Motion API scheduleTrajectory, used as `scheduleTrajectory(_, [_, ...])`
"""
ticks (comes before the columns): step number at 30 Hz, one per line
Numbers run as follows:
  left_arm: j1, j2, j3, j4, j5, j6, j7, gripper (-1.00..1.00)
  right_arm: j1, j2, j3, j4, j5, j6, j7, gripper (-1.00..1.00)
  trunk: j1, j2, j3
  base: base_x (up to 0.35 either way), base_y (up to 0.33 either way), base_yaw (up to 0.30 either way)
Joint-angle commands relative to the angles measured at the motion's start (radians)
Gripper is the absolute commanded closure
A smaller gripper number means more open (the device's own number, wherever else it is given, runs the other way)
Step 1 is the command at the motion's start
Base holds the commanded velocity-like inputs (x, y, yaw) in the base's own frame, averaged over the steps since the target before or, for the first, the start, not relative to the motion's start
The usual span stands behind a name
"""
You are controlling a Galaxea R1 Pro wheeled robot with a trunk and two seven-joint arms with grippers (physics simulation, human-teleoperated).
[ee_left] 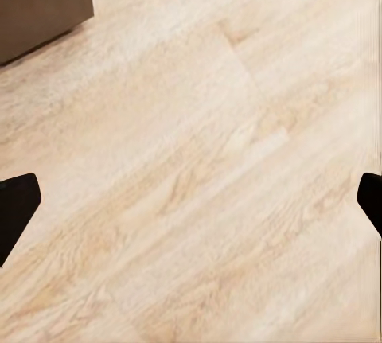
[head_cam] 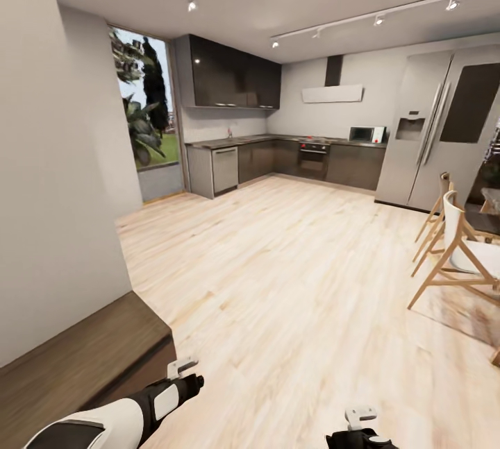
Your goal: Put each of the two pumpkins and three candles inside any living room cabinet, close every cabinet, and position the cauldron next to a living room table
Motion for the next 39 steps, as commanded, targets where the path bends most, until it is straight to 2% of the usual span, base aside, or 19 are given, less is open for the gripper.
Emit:
scheduleTrajectory(1, [-0.001, 0.000, -0.007, 0.001, 0.008, 0.002, 0.002, -1.00, -0.001, 0.000, 0.007, 0.002, -0.011, -0.004, 0.005, -1.00, 0.000, -0.001, -0.001, 0.000, 0.000, -0.292])
scheduleTrajectory(26, [-0.001, -0.003, -0.007, 0.002, 0.008, 0.002, 0.002, -1.00, -0.001, 0.000, 0.007, 0.002, -0.011, -0.004, 0.002, -1.00, 0.000, -0.001, -0.001, 0.000, 0.000, -0.294])
scheduleTrajectory(39, [0.000, -0.008, -0.007, 0.003, 0.008, 0.001, 0.002, -1.00, 0.016, 0.000, 0.008, 0.002, -0.011, -0.004, 0.001, -1.00, 0.000, -0.001, 0.012, 0.000, 0.000, -0.252])
